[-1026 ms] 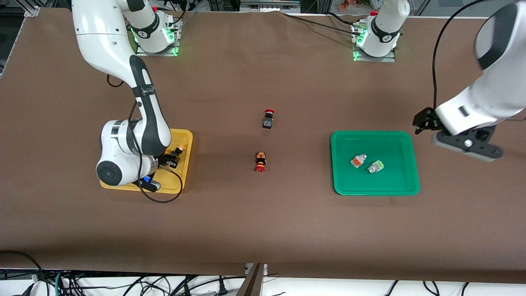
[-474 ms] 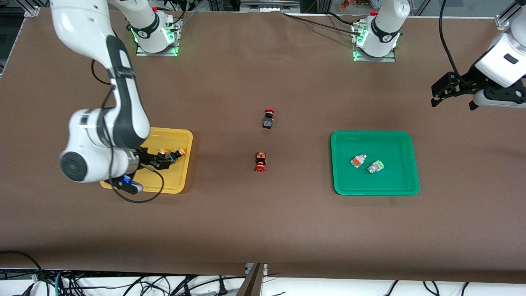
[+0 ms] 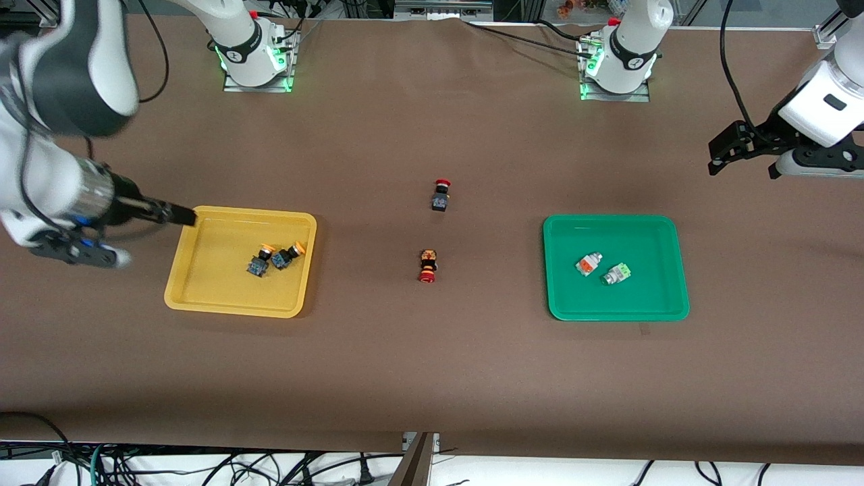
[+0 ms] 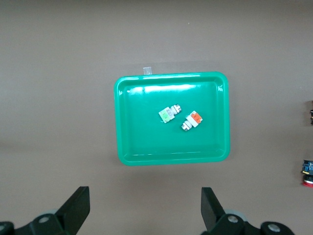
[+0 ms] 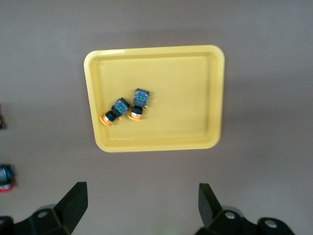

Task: Place green and yellow buttons in trays

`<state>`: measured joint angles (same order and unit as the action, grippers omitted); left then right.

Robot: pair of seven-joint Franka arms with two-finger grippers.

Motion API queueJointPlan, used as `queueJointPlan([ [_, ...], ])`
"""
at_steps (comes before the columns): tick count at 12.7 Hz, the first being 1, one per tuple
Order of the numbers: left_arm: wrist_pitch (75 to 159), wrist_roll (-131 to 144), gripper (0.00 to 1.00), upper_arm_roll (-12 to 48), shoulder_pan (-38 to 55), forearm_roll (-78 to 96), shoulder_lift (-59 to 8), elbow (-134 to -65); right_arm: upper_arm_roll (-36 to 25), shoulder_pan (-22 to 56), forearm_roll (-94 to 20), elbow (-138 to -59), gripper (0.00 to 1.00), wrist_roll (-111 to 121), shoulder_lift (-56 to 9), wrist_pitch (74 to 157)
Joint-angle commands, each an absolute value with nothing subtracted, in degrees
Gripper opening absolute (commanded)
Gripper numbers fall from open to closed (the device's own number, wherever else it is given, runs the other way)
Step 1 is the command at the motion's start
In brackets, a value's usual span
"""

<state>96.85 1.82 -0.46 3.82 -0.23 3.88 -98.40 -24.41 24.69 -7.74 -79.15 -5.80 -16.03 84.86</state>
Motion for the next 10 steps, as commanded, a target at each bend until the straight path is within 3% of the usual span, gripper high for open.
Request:
queueJointPlan([
  [1,97.3,2.0,1.00,-0.5,4.1,-0.5,4.0,-98.4,-26.0,24.5,-6.3,-82.7,1.00,1.2,-12.4,85.0],
  [6,93.3,1.6,1.00,-0.6,3.9,0.1,4.5,-97.9,-23.8,19.4,-3.7,-89.8,1.00,6.8,-8.0,88.7],
  [10,93.3,1.6,1.00,-0.7,4.0,0.3,4.1,-96.9,-7.0,4.9,0.2,-91.3,1.00,8.7,-7.2,88.6],
])
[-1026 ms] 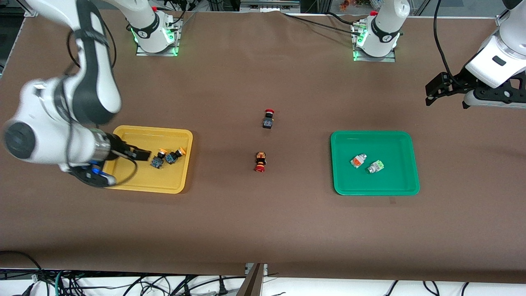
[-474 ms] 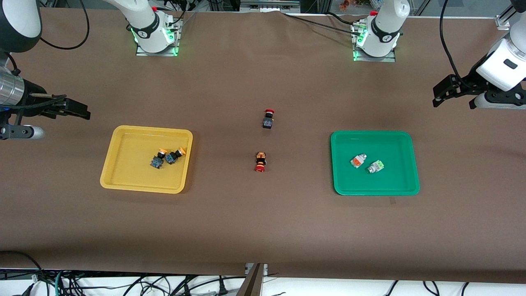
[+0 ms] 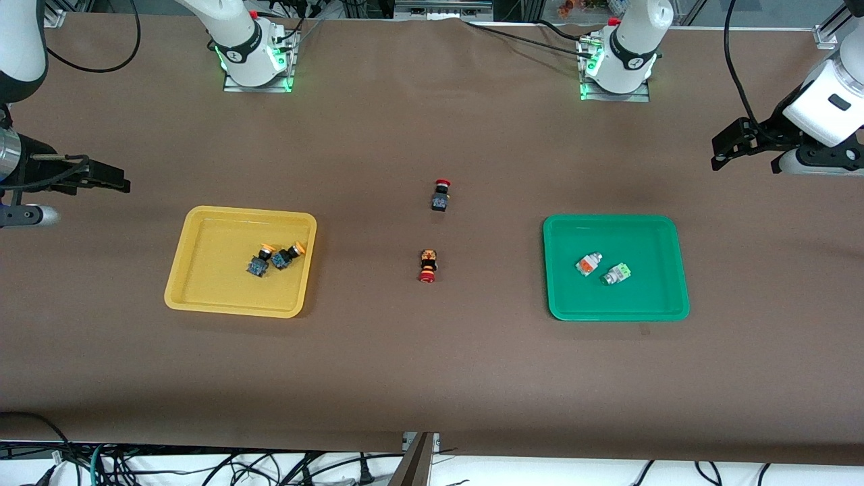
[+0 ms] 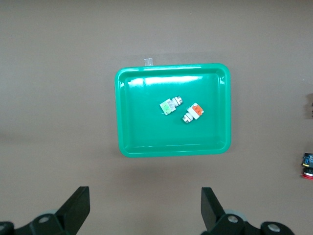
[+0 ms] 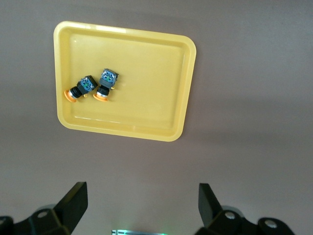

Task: Place green and yellow buttons in trays

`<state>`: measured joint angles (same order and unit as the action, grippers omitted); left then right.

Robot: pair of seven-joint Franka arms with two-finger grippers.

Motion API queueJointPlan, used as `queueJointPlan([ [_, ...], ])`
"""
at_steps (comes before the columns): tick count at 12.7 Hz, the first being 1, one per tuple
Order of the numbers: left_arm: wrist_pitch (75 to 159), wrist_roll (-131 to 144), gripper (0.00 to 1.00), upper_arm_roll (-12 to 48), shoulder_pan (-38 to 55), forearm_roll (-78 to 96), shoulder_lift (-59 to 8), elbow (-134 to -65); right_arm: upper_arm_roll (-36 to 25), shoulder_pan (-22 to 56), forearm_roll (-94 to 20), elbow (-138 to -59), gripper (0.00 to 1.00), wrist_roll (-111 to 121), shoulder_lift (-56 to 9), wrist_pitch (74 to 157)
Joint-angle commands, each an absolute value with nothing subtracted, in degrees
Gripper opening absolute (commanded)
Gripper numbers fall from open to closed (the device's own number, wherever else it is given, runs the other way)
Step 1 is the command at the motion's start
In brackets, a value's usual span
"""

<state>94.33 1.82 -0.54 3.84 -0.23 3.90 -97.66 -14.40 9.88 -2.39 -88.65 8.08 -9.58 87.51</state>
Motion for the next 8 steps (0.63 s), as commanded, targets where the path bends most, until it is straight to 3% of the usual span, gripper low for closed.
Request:
queueJointPlan([
  [1,93.3,1.6,1.00,-0.7,4.0,0.4,4.1,-96.9,-6.4,4.6,0.2,-91.1,1.00,8.7,-7.0,88.2],
  [8,93.3,1.6,1.00,-0.4,4.0,0.4,4.0,-96.8,-6.5,4.6,0.3,-90.8,1.00,8.7,-6.6,88.3],
])
